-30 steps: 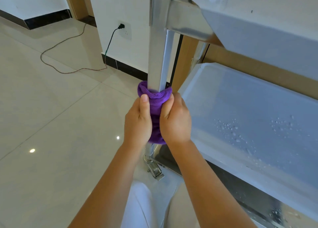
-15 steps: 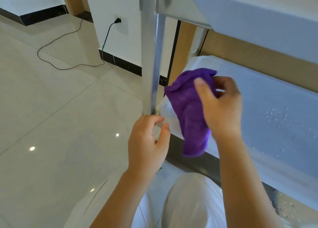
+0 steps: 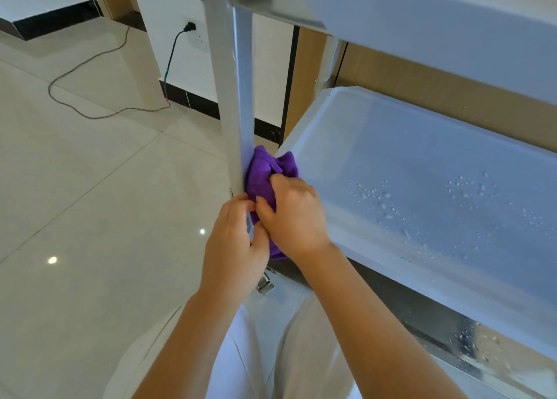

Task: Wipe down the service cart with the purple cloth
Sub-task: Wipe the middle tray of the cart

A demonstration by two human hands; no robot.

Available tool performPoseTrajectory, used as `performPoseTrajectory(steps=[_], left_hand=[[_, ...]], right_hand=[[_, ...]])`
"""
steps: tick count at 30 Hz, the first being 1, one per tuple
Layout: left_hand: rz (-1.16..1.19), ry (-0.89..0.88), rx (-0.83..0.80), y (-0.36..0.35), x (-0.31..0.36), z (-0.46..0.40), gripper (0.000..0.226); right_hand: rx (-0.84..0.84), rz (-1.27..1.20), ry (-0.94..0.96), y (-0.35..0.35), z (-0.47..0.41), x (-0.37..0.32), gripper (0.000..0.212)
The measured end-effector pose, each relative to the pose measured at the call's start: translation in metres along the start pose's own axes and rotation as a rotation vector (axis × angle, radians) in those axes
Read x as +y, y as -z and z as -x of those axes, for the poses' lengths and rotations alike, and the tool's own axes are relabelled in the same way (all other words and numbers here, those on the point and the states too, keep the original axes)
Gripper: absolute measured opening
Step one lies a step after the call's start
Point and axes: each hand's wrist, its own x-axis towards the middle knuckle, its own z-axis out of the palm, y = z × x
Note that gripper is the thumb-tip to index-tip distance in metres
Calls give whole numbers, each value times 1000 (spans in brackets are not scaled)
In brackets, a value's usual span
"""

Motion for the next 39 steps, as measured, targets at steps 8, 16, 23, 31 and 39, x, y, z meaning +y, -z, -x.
performPoseTrajectory(steps=[8,16,23,31,39], left_hand=[[-201,-79,-158,-6,0,3,57],[-188,-104,-159,-10,2,5,69],[-213,-64,-208,-13,1,4,98],[-610,-161,-259,-22,5,9,78],[-804,-6,-363,-22,35,5,76]], right_hand=[[75,53,-85,29,41,24,22],[-57,246,-117,26,48,19,51],[-297,99,-69,15,2,10,27],[-294,21,-169,6,-57,34,10],[-388,-35,-90,17,-49,42,11]])
